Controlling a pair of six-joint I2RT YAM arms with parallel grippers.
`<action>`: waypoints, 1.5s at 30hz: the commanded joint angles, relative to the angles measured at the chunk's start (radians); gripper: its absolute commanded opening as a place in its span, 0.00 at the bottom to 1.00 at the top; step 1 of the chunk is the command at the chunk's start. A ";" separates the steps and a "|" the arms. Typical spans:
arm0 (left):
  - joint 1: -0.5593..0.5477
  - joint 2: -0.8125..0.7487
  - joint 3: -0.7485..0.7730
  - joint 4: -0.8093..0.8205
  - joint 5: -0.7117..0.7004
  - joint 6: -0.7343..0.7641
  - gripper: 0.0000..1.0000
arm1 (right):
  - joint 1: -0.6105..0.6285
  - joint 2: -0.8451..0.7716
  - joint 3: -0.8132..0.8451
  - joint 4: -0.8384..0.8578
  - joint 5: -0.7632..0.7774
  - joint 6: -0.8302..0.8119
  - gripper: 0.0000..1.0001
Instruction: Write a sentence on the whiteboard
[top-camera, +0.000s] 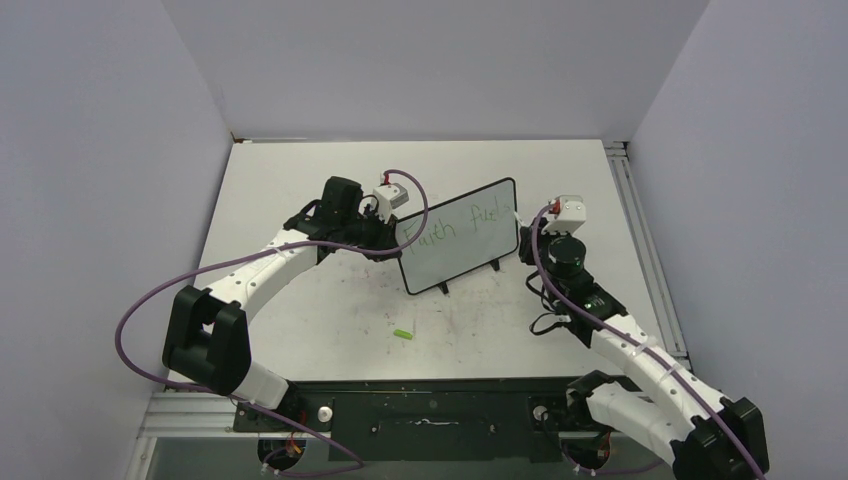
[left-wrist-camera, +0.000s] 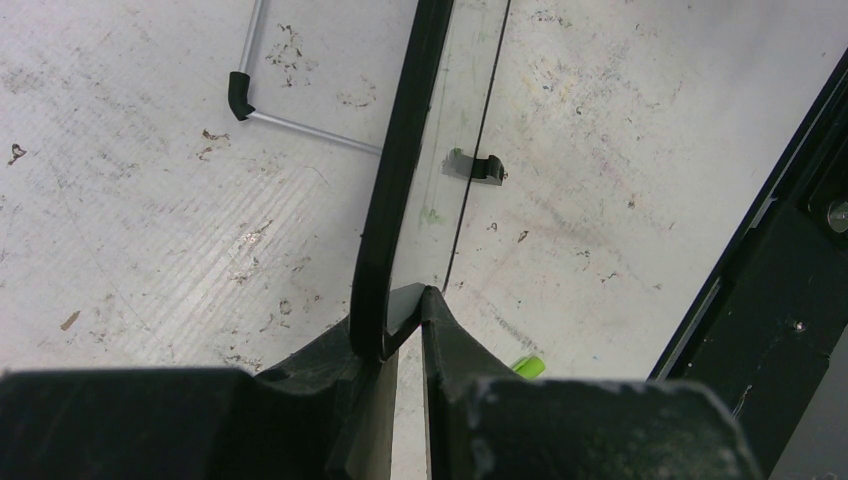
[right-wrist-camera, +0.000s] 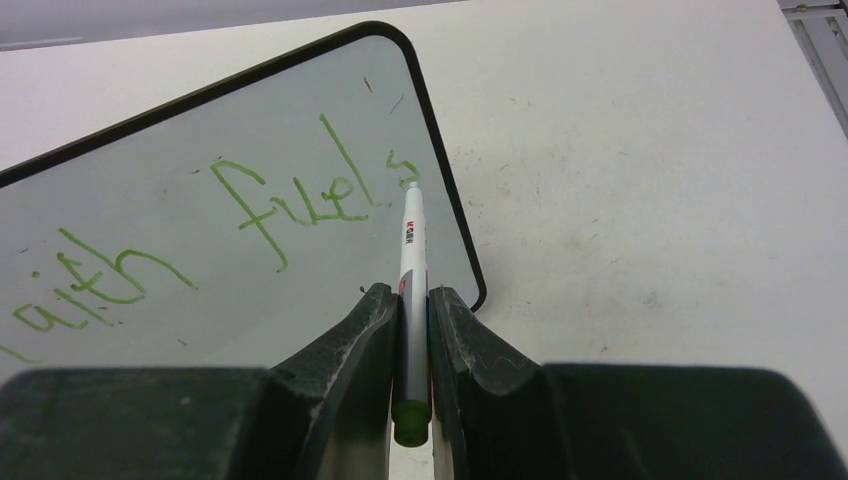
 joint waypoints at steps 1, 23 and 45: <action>-0.003 -0.016 0.031 -0.029 -0.071 0.062 0.00 | 0.041 -0.060 0.032 -0.069 0.016 0.029 0.05; -0.022 -0.025 0.032 -0.035 -0.093 0.064 0.00 | 0.546 0.048 -0.142 0.269 -0.155 0.108 0.05; -0.023 -0.028 0.030 -0.035 -0.086 0.069 0.00 | 0.614 0.231 -0.144 0.469 0.050 0.091 0.05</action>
